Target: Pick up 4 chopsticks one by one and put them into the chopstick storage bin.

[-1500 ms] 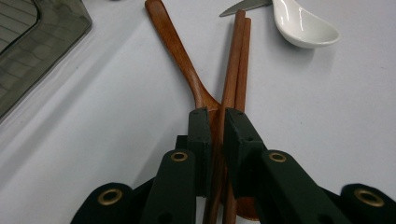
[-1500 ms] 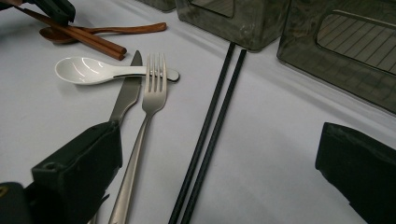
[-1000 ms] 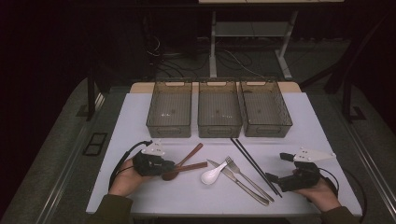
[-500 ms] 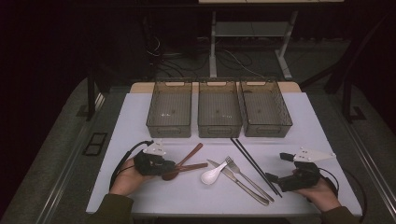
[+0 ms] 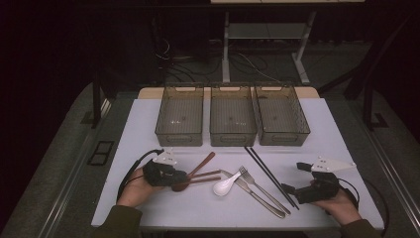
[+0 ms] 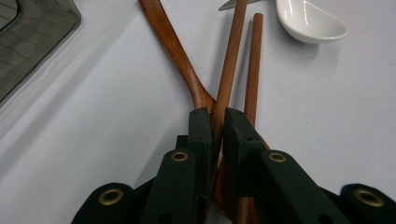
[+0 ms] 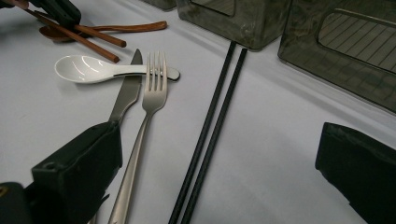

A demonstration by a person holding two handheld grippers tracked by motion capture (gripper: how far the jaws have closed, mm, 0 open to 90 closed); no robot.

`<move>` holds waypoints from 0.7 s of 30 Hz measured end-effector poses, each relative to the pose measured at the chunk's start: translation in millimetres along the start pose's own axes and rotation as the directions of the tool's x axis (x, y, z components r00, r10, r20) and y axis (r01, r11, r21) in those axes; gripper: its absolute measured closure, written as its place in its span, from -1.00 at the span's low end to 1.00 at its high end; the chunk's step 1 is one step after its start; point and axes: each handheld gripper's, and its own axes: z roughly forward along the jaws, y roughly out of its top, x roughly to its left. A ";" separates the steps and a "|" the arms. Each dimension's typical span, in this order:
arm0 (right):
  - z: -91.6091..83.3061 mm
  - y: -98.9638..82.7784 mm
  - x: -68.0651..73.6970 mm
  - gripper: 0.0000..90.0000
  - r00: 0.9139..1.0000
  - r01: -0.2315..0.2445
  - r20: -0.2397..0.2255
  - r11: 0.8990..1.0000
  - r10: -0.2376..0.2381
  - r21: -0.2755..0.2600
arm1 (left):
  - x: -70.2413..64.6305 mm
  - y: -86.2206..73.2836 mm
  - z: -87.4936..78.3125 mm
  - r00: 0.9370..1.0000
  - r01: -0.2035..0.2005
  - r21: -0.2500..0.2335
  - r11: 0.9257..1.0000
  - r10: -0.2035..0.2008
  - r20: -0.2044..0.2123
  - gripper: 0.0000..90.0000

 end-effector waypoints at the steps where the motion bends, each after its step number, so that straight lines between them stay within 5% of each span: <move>1: 0.0 0.0 0.0 -0.98 1.000 0.000 0.000 1.000 0.000 -0.001 | 0.0 0.0 0.3 1.000 -0.001 0.000 1.000 0.001 0.000 0.78; 21: 0.0 -0.1 0.0 -0.98 1.000 -0.002 -0.002 1.000 0.002 0.001 | -0.7 3.9 6.0 0.999 -0.046 0.034 0.998 0.047 -0.001 0.83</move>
